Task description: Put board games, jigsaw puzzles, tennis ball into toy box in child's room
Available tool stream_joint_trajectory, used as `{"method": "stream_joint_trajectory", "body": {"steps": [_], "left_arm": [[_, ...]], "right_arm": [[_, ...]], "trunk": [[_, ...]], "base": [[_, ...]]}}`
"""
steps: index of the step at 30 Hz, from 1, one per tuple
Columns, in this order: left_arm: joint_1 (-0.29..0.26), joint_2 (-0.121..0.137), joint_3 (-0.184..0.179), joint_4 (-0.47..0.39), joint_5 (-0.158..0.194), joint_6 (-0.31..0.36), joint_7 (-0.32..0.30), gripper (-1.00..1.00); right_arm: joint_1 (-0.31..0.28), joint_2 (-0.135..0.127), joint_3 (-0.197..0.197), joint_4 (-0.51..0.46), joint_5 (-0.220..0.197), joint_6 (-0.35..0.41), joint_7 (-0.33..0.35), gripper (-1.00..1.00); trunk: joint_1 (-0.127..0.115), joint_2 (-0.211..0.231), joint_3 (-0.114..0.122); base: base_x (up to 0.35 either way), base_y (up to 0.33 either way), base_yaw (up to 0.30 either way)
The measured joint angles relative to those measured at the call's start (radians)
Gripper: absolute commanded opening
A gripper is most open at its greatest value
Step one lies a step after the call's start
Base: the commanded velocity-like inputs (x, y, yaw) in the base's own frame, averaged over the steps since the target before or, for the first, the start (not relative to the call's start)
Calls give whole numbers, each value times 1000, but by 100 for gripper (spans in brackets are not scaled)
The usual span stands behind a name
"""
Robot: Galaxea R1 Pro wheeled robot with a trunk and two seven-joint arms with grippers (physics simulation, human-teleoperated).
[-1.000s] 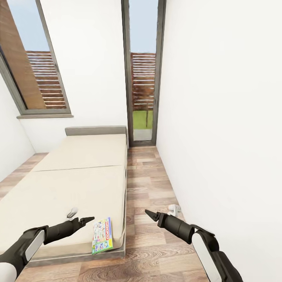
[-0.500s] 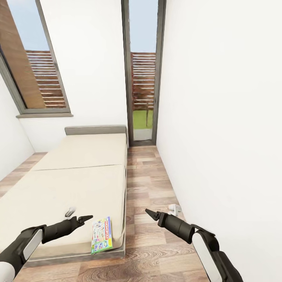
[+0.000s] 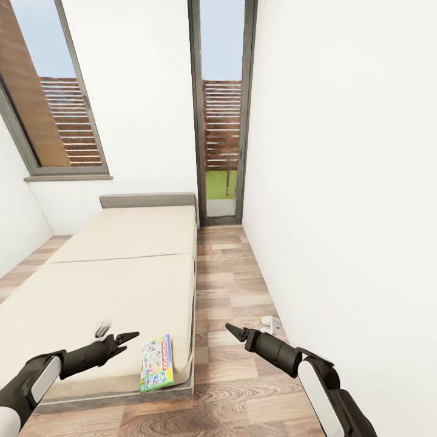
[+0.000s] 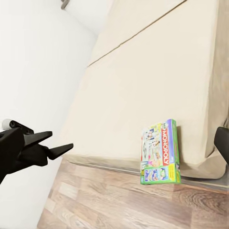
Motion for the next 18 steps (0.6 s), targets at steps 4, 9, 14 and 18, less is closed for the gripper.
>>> {"method": "stream_joint_trajectory", "body": {"steps": [4,9,14,18], "left_arm": [[0,0,3,4,-1,-2,0,100],[0,-1,-2,6,-1,-3,2,100],[0,1,0,7,-1,-3,2,100],[0,1,1,8,-1,-2,2,100]], "right_arm": [[0,1,-1,0,0,0,0,100],[0,2,-1,0,-1,0,0,100],[0,2,-1,0,-1,0,0,100],[0,3,-2,0,0,0,0,100]], "trunk": [[15,-28,-13],[35,-63,-28],[54,-98,-44],[69,-126,-56]], "base": [[0,0,0],[0,0,0],[0,0,0],[0,0,0]]}}
